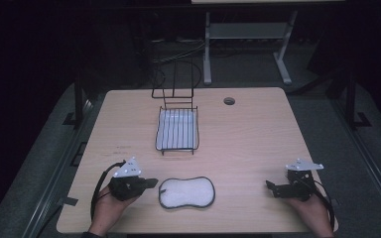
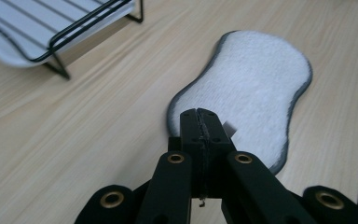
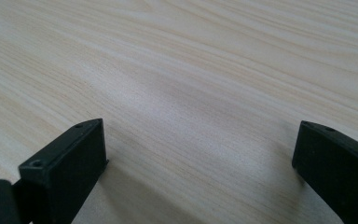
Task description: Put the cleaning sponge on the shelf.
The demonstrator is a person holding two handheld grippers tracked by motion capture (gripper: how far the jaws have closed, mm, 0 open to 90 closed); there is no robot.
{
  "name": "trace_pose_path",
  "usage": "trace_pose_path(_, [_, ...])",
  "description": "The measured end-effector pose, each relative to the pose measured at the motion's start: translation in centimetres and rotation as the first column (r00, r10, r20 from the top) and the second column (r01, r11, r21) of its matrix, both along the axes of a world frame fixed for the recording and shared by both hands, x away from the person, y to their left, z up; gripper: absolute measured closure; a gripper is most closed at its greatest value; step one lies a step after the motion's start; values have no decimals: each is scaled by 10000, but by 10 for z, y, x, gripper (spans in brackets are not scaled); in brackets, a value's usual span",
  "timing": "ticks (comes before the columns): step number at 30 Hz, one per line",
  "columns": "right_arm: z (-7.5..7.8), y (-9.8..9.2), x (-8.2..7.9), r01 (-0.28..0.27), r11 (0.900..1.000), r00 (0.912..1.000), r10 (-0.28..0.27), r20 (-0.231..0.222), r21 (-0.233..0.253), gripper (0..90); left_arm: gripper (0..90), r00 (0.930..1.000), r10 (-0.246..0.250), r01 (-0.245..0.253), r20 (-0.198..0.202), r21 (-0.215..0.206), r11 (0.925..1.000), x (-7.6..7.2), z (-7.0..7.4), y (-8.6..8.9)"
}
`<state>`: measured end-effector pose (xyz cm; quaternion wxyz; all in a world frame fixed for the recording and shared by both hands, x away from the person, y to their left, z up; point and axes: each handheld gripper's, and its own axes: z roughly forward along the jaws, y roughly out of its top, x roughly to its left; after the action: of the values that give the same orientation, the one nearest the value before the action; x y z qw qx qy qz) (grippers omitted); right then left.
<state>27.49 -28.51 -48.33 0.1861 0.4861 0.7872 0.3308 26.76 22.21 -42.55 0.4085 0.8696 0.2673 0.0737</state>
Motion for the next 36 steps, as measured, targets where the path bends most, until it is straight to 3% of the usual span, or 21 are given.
trace_pose_path(6, [0,0,0,0,10000,10000,0,3,1,24,899,9981,-609,608,-70,-119,9981,2,1,-24])
trace_pose_path(12, [0,0,0,8,10000,10000,-8,1,1,24,899,9904,-1365,1364,-220,-39,9906,2,-4,-56])
trace_pose_path(18, [0,0,0,12,10000,10000,-12,0,2,24,899,9866,-1598,1599,-324,-4,9871,5,-8,-71])
trace_pose_path(23, [0,0,0,20,10000,10000,-20,1,-2,24,899,9843,-1721,1728,-388,143,9849,6,-11,-76])
trace_pose_path(30, [0,0,0,24,10000,10000,-24,1,0,24,900,9824,-1688,1731,-802,504,9836,10,-24,-77])
trace_pose_path(31, [0,0,0,23,10000,10000,-23,3,-3,24,900,9826,-1634,1671,-881,362,9853,11,-25,-76])
trace_pose_path(36, [0,0,0,23,10000,10000,-23,2,-2,24,900,9868,-1393,1433,-822,450,9887,12,-25,-72])
